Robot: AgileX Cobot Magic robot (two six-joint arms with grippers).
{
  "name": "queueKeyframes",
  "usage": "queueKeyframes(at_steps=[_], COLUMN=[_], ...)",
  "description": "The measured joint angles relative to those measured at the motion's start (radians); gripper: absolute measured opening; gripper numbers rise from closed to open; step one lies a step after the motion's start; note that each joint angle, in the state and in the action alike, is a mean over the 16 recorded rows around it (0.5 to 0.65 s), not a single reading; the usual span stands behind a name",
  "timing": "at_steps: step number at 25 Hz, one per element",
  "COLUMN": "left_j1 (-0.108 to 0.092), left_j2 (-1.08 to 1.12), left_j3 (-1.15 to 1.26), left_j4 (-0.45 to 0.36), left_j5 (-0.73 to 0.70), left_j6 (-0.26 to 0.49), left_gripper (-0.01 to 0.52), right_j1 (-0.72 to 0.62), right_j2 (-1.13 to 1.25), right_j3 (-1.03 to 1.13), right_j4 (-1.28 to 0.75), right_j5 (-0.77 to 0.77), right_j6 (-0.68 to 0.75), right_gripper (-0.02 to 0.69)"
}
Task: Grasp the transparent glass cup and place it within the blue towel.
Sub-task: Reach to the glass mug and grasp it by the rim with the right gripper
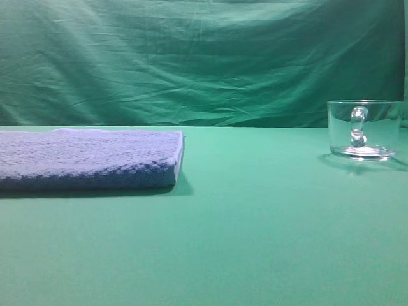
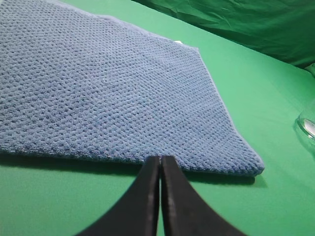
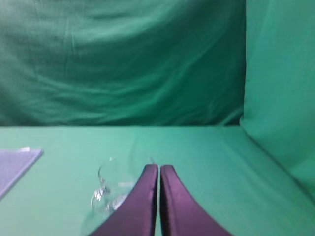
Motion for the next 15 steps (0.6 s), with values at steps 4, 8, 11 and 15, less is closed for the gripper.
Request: queueKeyframes(at_steps=[4,8,11,15], left_j1=[0.0,0.0,0.0,0.0], left_j2=[0.0,0.0,0.0,0.0], left_j3=[0.0,0.0,0.0,0.0], left_j4=[0.0,0.0,0.0,0.0], left_j5=[0.0,0.0,0.0,0.0], left_j6=[0.0,0.0,0.0,0.0], left_gripper=[0.0,0.0,0.0,0.0], right_j1=[0.0,0.0,0.0,0.0], right_j2=[0.035,0.117,0.207,0.35], right_j3=[-0.047,-0.114,-0.176,-0.259], right_j4=[0.007,0.01,0.013,0.019], right_j5=[-0.037,-0.008,0.057,0.141], right_j6=[0.003,0.009,0.013,0.017], right_gripper=[0.0,0.0,0.0,0.0])
